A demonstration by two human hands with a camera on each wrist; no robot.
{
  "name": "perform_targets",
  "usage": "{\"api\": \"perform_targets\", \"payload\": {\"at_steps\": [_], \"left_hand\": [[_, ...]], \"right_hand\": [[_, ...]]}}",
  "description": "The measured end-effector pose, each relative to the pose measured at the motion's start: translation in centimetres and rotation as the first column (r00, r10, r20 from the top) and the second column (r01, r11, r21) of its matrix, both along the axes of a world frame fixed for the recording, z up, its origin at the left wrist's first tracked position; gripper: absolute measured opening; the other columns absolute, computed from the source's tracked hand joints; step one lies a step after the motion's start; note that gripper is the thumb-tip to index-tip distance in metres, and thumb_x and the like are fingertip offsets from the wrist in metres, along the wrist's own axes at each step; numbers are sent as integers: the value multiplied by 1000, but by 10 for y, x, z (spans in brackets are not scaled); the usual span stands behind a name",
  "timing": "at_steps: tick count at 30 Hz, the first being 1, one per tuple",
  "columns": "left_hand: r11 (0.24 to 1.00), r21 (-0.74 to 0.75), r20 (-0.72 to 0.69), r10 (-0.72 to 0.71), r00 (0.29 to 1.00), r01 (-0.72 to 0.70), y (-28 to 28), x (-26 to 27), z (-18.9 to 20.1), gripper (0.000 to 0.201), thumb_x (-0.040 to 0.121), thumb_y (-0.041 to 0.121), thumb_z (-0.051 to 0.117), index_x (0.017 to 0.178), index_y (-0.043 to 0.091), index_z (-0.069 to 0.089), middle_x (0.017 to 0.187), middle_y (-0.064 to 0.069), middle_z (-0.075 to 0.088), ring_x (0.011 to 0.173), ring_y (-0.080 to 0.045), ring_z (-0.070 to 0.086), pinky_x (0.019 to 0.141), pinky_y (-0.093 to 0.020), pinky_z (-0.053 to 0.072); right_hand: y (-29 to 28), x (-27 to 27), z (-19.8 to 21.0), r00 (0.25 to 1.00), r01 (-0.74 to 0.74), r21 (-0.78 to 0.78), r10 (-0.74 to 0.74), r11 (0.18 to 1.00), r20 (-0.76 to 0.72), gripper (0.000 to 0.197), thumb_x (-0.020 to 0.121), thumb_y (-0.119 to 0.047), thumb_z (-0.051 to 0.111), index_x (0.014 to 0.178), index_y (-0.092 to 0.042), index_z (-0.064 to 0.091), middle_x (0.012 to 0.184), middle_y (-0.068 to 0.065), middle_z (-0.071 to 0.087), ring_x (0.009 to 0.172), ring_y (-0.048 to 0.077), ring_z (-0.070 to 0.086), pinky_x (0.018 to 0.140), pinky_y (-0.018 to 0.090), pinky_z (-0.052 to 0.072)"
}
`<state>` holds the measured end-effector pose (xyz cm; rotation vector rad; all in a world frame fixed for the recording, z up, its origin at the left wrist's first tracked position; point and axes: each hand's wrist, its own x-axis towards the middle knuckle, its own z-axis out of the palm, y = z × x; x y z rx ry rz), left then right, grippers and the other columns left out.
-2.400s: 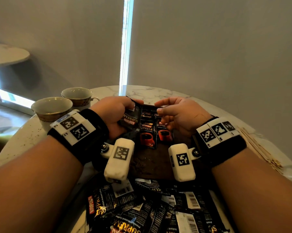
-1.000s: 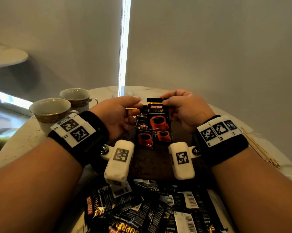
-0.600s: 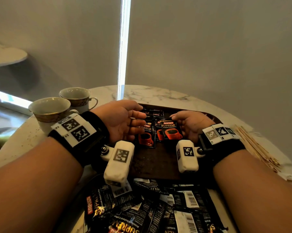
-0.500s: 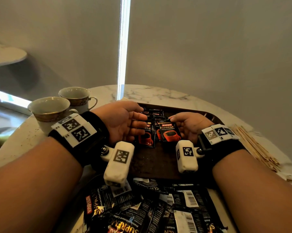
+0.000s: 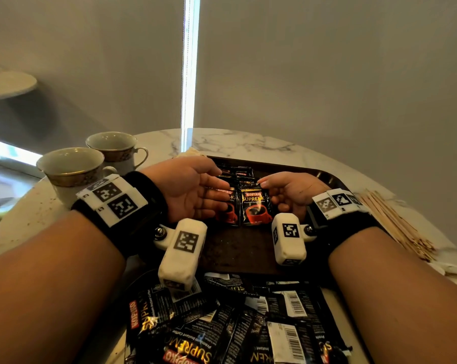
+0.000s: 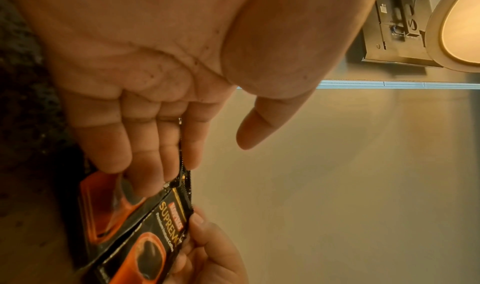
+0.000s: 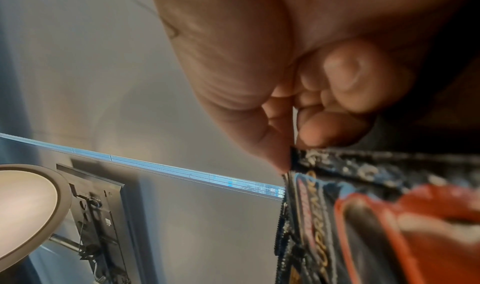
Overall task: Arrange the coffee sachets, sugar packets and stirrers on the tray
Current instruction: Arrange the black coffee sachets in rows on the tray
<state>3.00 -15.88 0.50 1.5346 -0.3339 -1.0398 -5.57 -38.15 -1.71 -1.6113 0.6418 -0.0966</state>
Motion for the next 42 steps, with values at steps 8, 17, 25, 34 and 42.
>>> {"api": "perform_targets", "payload": {"at_steps": [8, 17, 25, 34, 42], "left_hand": [[1000, 1, 10, 15, 1000, -15, 0, 0, 0, 34, 97, 29, 46, 112, 4, 64, 103, -14, 68, 85, -25, 70, 76, -35, 52], [1000, 2, 23, 22, 999, -22, 1, 1, 1, 34, 98, 27, 47, 107, -1, 65, 93, -15, 72, 93, -28, 73, 78, -37, 53], [998, 18, -10, -63, 998, 63, 0, -1, 0, 36, 91, 29, 49, 112, 4, 63, 102, -16, 70, 92, -31, 72, 82, -41, 53], [998, 32, 5, -55, 998, 54, -2, -2, -1, 40, 94, 29, 47, 117, 0, 62, 112, -19, 68, 97, -32, 70, 86, -43, 51], [999, 10, -7, -52, 999, 52, -1, -3, -1, 37, 89, 25, 50, 113, 0, 63, 102, -18, 71, 95, -33, 71, 89, -44, 53]], "right_hand": [[1, -1, 0, 1000, 7, -3, -7, 1000, -5, 10, 91, -8, 60, 97, -8, 68, 66, 1, 53, 47, 7, 46, 40, 18, 33], [0, 2, -2, 1000, 13, -23, -13, 1000, -5, 16, 88, -5, 62, 102, -7, 69, 70, 3, 57, 47, 7, 50, 40, 19, 38], [2, 0, 1, 1000, -1, -88, 3, 996, 22, 15, 88, -1, 65, 100, -9, 66, 72, 4, 60, 51, 11, 53, 42, 21, 40], [2, 0, -1, 993, 120, 11, -120, 993, 20, 10, 89, -15, 62, 80, -10, 59, 60, 1, 50, 46, 13, 52, 38, 22, 36], [2, -2, 1, 990, 137, 38, -138, 990, 22, 20, 91, -22, 58, 75, -11, 59, 58, 0, 48, 45, 13, 48, 36, 21, 33]]}}
